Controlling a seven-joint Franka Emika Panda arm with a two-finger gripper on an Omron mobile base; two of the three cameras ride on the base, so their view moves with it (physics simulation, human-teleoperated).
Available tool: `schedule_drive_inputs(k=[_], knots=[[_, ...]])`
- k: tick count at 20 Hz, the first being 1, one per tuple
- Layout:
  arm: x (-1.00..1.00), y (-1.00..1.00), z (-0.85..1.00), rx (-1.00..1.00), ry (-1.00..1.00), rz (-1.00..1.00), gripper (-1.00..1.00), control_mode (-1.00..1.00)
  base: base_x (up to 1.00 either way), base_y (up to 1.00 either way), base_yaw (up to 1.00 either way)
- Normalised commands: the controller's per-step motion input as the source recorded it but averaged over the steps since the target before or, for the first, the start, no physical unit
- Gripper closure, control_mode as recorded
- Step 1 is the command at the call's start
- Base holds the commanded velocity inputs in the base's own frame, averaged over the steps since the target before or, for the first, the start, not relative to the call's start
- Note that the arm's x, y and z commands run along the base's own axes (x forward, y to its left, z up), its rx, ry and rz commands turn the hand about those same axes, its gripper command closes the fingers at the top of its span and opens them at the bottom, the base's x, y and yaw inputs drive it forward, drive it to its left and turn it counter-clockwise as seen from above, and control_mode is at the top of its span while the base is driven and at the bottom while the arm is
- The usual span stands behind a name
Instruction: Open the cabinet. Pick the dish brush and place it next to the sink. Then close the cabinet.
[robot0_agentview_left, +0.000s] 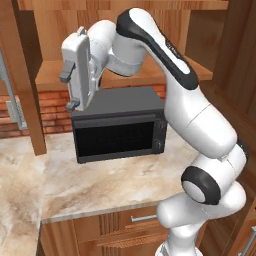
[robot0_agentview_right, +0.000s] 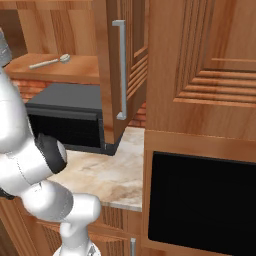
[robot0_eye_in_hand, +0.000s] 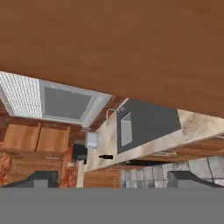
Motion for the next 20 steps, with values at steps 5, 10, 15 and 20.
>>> schedule_drive_inputs(k=[5,10,15,20], knots=[[-0.06,-0.84,0.0,0.0,-0.07,-0.28,-1.0,-1.0,0.0,0.0,0.0],[0.0,-0.88,0.0,0.0,0.0,-0.4,-1.0,-1.0,0.0,0.0,0.0],[0.0,-0.3,0.0,0.0,0.01,-0.49,-1.0,-1.0,0.0,0.0,0.0],[0.0,0.0,0.0,-0.04,0.03,-0.49,-1.0,-1.0,0.0,0.0,0.0]])
